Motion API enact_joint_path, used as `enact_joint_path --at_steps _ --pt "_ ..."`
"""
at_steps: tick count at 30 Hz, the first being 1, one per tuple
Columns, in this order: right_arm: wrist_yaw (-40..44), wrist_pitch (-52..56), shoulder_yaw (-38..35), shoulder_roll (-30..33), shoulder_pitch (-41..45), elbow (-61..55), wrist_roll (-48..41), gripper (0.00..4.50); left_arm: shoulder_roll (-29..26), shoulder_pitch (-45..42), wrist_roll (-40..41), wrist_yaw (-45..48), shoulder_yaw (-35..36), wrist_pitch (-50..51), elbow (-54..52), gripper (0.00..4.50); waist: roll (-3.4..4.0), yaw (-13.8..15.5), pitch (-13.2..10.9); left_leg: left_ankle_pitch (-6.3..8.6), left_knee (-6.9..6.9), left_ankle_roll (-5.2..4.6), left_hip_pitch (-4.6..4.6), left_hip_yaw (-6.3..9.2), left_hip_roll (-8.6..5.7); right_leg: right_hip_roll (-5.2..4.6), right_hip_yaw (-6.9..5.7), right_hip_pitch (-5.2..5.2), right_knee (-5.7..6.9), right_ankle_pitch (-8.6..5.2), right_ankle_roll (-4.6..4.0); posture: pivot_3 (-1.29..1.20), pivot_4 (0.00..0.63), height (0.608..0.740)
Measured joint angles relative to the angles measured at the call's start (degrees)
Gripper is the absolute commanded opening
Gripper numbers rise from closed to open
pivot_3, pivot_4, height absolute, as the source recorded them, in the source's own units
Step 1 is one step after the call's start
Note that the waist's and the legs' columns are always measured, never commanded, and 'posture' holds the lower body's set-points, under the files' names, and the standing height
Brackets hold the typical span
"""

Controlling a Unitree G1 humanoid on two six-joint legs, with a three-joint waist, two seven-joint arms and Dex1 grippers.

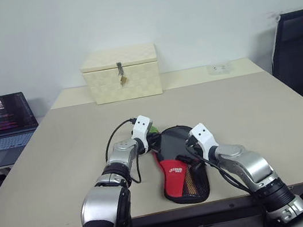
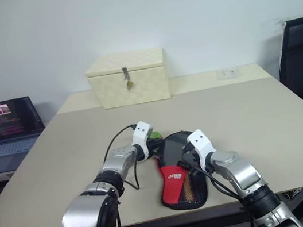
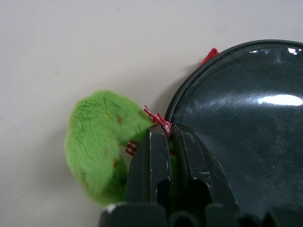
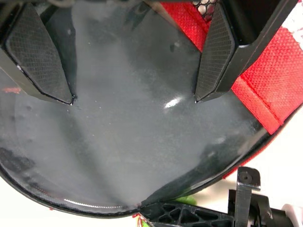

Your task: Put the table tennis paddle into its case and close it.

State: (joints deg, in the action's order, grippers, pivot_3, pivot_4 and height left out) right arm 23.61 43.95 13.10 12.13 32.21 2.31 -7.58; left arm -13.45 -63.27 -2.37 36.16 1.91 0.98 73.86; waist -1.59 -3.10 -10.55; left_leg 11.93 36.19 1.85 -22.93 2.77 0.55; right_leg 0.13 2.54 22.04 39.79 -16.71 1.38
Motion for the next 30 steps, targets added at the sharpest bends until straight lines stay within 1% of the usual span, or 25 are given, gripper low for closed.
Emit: enact_joint_path --at_steps 6,11,16,30 --pt "0.0 -3.1 1.6 -0.2 0.0 1.1 2.2 4.50 0.0 0.0 0.2 -0.4 0.4 0.4 0.0 0.02 0.00 -0.1 0.0 -0.06 0.00 0.10 0.02 0.02 0.00 0.01 0.00 0.00 0.04 0.00 0.00 0.00 0.150 0.740" --pt "-1.3 -5.2 0.4 -2.7 0.2 2.9 2.3 4.50 0.0 0.0 0.3 -0.3 1.0 0.9 0.0 0.02 0.00 -0.1 0.0 -0.07 -0.02 0.11 0.01 0.02 0.02 0.01 0.00 0.01 0.04 0.00 0.00 0.00 0.150 0.740" --pt "-1.2 -7.7 1.5 -3.8 1.0 5.0 3.7 4.50 -0.1 0.0 0.5 0.5 1.4 1.1 -0.1 0.02 0.00 -0.1 0.0 -0.07 -0.07 0.11 -0.01 0.03 0.02 0.00 -0.01 0.02 -0.01 0.00 0.01 0.00 0.150 0.740" --pt "-0.7 -7.4 2.2 -3.8 1.2 5.1 4.3 4.50 -2.1 0.7 4.6 4.3 5.0 3.5 -0.1 0.02 0.00 -0.3 0.0 -0.06 -0.21 0.11 -0.04 0.05 0.06 -0.02 -0.04 0.03 -0.16 0.00 0.00 0.00 0.150 0.740"
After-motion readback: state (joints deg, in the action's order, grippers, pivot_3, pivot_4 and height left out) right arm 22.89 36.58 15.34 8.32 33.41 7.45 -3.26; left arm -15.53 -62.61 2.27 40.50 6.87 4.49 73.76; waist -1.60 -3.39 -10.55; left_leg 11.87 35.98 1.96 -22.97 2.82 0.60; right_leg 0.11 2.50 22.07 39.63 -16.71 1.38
